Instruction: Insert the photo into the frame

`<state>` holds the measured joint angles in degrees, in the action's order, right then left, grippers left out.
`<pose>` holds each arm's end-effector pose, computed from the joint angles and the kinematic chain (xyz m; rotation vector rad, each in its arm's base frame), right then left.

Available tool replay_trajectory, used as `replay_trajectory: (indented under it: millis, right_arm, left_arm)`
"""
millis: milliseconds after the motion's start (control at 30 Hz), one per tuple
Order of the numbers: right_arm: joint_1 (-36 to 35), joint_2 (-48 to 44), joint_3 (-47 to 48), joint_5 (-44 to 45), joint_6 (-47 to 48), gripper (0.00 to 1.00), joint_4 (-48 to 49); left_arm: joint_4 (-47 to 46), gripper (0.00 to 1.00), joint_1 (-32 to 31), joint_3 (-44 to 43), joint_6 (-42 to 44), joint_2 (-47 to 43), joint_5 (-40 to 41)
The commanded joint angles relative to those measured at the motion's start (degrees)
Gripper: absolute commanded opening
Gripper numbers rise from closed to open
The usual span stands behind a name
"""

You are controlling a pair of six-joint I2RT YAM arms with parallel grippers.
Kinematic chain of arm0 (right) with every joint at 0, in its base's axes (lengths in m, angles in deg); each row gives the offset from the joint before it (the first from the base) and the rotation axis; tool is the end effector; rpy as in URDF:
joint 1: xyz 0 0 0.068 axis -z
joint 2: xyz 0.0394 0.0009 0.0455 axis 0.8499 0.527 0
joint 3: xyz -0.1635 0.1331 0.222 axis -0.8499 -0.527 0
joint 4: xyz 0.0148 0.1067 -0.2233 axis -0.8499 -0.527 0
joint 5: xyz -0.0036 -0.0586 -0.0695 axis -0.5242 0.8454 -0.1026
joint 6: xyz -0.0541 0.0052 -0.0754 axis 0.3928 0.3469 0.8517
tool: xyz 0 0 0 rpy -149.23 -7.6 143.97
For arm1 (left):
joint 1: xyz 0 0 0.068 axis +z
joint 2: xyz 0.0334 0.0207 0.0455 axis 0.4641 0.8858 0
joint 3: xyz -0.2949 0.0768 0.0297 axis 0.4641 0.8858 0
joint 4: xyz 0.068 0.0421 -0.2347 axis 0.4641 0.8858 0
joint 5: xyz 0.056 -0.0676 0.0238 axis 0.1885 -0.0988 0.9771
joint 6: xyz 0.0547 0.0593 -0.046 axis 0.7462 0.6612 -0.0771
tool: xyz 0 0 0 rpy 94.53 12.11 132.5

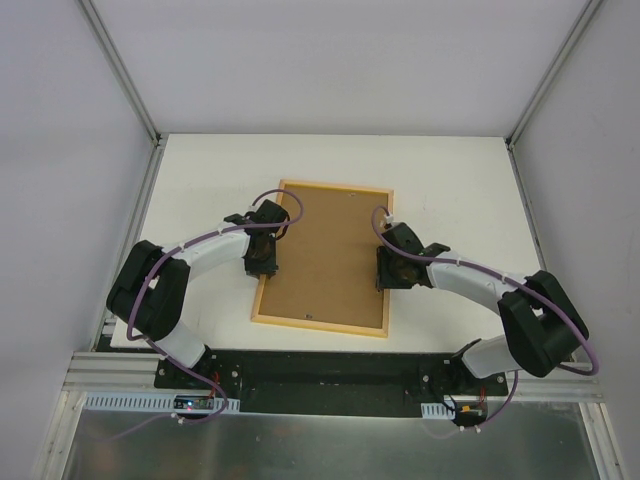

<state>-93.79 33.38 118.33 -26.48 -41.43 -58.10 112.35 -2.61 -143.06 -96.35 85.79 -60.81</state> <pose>0.2284 0.1552 0.1739 -0.4197 2.5485 0.2331 0.2715 -0.1450 0.1743 -0.0310 2.7296 -0.1103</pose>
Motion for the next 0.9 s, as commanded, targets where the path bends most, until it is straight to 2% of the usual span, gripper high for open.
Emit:
replay_trajectory:
  millis: [0, 167, 467, 567, 833, 867]
  right_arm:
    - [-2.63, 2.99, 0.71, 0.56, -0.55, 0.43, -3.57]
    - [-3.08, 3.69, 0.45, 1.44, -1.17, 0.43, -3.49]
    - [-3.52, 3.87, -0.08, 0.91, 0.50, 0.31, -4.01]
    - [-3.52, 3.87, -0.51, 0.48, 1.03, 0.24, -3.84]
    - [-3.69, 3.35, -1.04, -0.23, 1.64, 0.00, -3.75]
    - [-3.78, 3.26, -1.22, -0.23, 1.64, 0.00, -3.75]
  left_arm:
    - [-4.84, 0.00, 0.38, 1.29, -0.43, 2.80, -0.03]
    - [-4.93, 0.00, 0.29, 1.55, -0.52, 2.80, -0.21]
    - [-4.75, 0.00, 0.38, 1.20, -1.40, 3.42, -0.39]
    - [-4.93, 0.00, 0.29, 1.11, -1.66, 3.77, -0.47]
    - [-4.84, 0.00, 0.29, 0.49, -2.19, 4.65, -0.56]
    - [-4.75, 0.00, 0.29, 0.32, -2.19, 4.74, -0.48]
